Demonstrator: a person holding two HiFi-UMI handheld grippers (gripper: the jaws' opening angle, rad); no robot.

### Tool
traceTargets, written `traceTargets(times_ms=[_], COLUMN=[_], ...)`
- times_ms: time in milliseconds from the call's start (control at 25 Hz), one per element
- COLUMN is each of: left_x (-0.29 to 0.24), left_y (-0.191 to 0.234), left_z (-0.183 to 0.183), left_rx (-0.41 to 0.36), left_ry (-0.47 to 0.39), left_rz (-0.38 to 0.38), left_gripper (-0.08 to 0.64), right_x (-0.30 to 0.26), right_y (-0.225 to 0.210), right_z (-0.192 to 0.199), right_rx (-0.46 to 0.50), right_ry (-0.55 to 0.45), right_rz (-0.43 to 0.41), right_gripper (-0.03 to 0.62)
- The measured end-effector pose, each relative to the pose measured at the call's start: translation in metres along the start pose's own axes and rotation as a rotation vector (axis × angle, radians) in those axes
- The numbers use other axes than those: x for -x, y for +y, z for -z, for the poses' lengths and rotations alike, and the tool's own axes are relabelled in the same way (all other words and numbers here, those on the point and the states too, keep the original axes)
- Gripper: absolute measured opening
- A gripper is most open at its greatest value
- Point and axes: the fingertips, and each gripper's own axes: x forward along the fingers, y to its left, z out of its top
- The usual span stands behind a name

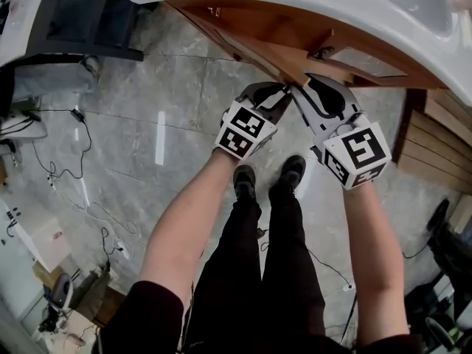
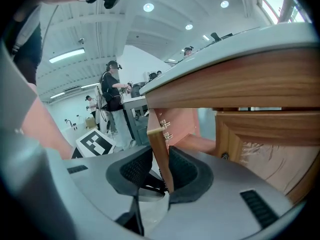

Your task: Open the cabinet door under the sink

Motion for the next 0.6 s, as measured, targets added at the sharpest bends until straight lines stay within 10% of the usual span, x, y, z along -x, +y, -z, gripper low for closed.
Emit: traceTargets(times_ms=[600], left_x=[0.083], left_y=[0.0], left_z=[0.015], left_rx=[0.004], left_ry=[-0.1], left_rz=[-0.045], left_gripper=[0.104], right_x=[0.003], right_y=[0.064], right_z=[0.015], right_rx=[-0.002], right_ry=[0.036], right_rz=[-0.025], right_gripper=[0.1])
